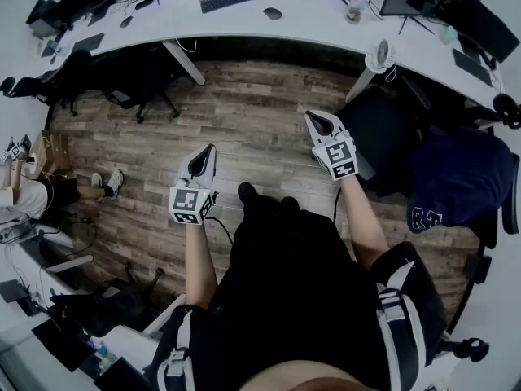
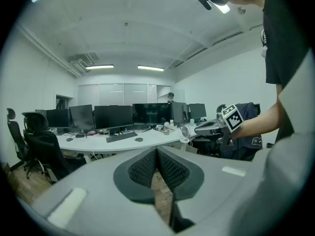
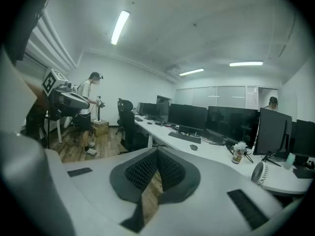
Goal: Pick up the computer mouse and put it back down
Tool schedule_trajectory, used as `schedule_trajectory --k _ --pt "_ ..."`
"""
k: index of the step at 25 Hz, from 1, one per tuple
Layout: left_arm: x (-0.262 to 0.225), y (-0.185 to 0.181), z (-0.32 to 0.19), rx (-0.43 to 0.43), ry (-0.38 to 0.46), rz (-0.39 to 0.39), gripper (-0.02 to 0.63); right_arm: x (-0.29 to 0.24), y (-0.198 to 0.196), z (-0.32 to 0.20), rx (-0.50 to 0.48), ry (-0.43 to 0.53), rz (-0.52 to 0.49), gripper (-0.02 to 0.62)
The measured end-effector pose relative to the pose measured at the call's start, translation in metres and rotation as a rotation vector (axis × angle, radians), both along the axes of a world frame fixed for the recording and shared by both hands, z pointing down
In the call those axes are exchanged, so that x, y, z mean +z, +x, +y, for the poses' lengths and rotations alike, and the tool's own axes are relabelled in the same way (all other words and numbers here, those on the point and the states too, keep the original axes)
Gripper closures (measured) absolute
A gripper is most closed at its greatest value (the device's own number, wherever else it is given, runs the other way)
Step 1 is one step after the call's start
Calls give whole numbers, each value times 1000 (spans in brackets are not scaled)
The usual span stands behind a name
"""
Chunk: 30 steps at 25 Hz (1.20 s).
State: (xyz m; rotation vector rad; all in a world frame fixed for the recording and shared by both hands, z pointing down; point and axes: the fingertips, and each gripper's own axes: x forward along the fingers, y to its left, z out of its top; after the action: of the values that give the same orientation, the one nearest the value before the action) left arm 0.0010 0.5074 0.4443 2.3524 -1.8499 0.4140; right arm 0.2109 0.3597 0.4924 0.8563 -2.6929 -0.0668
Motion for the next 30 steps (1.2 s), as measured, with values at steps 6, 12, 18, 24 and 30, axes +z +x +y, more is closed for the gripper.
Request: schedule_trajectory --k 6,12,18,24,30 --pt "5 10 5 -8 -3 5 606 6 10 3 -5 -9 7 594" --pt "3 16 9 -14 8 21 606 4 12 9 -26 -20 -26 592" --pt "3 22 12 -3 17 41 560 2 12 14 -39 -1 -21 527" --pt "4 26 13 -8 14 40 484 3 17 14 -39 -2 -24 387" --pt "7 24 10 -31 3 33 394 3 18 14 -52 -8 -37 241"
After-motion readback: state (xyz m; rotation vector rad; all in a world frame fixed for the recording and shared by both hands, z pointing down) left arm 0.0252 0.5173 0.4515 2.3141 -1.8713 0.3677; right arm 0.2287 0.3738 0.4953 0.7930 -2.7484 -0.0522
